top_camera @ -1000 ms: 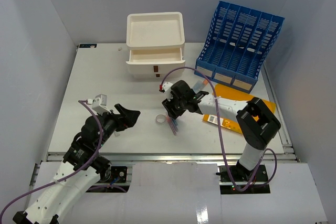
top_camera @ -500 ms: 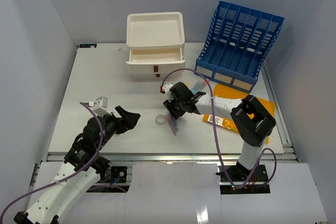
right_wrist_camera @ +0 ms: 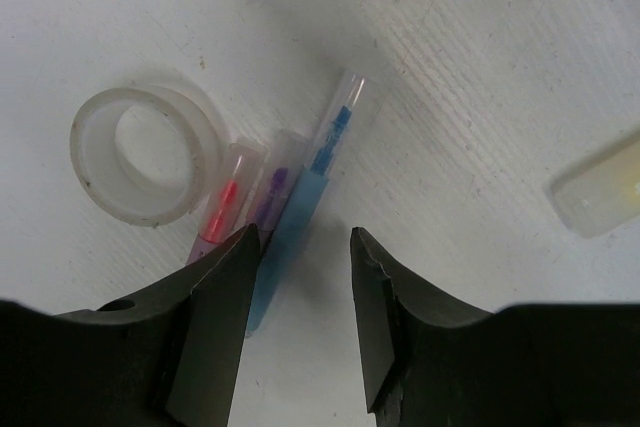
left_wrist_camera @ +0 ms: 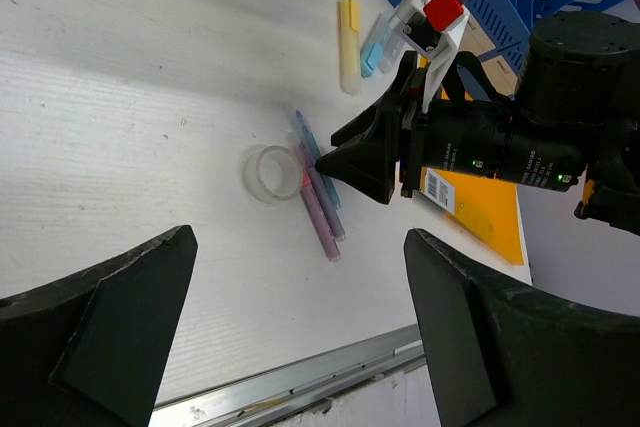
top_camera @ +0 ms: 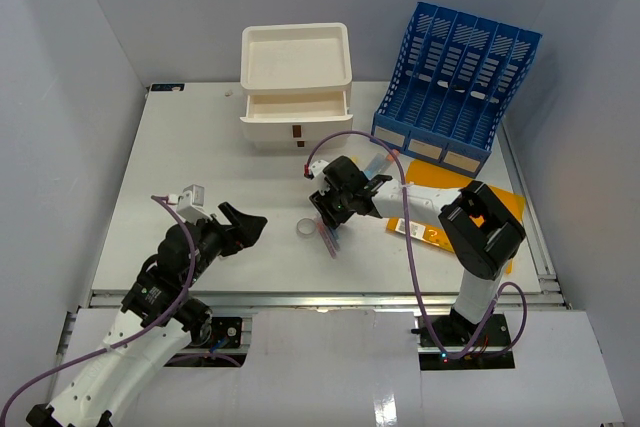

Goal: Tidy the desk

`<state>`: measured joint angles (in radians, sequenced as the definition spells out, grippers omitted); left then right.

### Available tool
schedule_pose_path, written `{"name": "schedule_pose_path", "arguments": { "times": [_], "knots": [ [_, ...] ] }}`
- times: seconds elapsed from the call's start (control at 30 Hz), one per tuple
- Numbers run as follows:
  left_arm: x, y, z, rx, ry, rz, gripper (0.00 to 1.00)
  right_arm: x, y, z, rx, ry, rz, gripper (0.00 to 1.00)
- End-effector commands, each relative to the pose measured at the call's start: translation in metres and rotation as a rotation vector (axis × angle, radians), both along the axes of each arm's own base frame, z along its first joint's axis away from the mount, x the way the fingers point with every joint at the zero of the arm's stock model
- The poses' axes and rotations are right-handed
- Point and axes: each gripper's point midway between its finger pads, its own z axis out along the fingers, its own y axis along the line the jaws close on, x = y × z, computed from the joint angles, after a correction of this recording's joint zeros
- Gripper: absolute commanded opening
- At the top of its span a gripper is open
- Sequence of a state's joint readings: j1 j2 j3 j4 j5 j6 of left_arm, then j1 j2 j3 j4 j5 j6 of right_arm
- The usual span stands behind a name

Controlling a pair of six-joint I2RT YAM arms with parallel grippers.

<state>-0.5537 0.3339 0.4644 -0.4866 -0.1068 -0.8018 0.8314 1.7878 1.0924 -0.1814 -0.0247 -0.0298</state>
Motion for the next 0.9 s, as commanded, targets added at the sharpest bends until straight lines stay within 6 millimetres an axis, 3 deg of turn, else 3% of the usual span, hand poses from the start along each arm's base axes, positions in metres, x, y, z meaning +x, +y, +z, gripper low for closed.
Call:
{"name": "schedule_pose_path", "arguments": {
  "times": [0.0,0.87],
  "knots": [
    [-0.002,-0.001,-0.005,-0.003,0.013,-0.005,0.96,0.003,0.015,0.010,0.054,0.005,0.010,0.49],
    [-0.003,-0.003,-0.006,-0.006,0.021,-0.020,0.96,0.015,-0.012,-0.011,-0.080,-0.051,-0.054,0.47]
  ]
}}
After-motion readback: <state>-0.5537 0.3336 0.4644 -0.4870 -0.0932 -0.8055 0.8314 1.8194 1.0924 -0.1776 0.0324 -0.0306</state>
